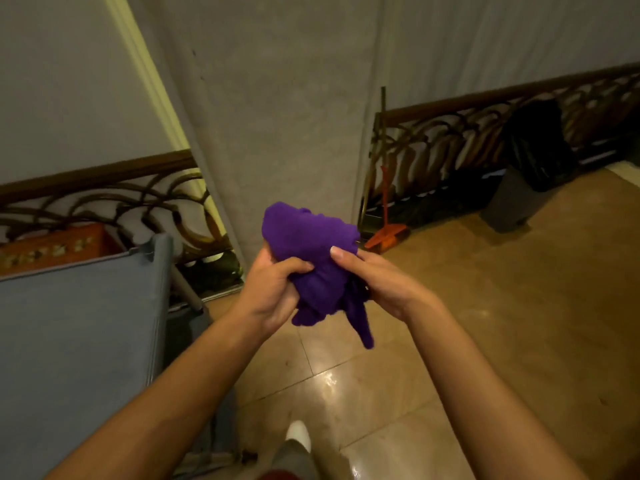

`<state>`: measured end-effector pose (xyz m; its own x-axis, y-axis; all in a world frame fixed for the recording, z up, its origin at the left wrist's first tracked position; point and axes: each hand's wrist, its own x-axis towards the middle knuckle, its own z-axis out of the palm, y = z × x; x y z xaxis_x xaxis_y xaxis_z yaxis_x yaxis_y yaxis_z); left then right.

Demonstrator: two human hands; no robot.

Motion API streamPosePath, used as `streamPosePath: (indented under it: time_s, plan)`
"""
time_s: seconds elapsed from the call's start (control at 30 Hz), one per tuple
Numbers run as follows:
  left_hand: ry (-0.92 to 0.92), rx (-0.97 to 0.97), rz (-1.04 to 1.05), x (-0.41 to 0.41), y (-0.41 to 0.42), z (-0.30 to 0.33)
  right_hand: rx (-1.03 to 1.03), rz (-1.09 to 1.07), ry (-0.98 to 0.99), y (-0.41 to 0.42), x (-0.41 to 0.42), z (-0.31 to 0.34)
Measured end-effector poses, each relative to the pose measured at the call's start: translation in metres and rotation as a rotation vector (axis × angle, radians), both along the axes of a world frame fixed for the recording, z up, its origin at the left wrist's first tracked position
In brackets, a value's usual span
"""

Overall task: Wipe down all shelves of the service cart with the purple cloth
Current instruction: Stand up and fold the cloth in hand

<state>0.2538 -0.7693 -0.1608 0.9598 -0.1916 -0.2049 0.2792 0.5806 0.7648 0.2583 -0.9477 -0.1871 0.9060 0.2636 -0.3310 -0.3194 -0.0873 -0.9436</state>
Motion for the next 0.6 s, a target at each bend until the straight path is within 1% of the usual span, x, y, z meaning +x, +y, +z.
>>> streamPosePath:
  time_s: [0.07, 0.13, 0.27, 0.33, 0.4, 0.5, 0.53, 0.6]
  plan:
    - [0.051, -0.061, 0.079, 0.019, 0.008, 0.001, 0.012, 0.092, 0.010, 0.013, 0.029, -0.006]
    - [0.062, -0.097, 0.114, 0.038, 0.020, 0.004, 0.091, 0.102, -0.019, 0.032, 0.056, -0.010]
    - [0.012, -0.122, 0.117, 0.088, 0.078, 0.015, 0.172, 0.128, -0.044, 0.070, 0.110, -0.003]
    - [0.033, 0.023, 0.131, 0.112, 0.112, 0.020, 0.217, 0.198, -0.053, 0.083, 0.135, 0.009]
    - [0.070, 0.186, 0.101, 0.132, 0.149, 0.016, 0.289, 0.313, -0.070, 0.101, 0.163, 0.022]
    - [-0.008, 0.342, -0.030, 0.135, 0.187, 0.012, 0.335, 0.501, -0.028, 0.143, 0.192, 0.033]
    - [-0.012, 0.398, -0.015, 0.133, 0.199, 0.013, 0.347, 0.548, 0.007, 0.162, 0.201, 0.029]
    - [-0.003, 0.527, 0.146, 0.130, 0.215, 0.012, 0.366, 0.620, 0.085, 0.193, 0.213, 0.022]
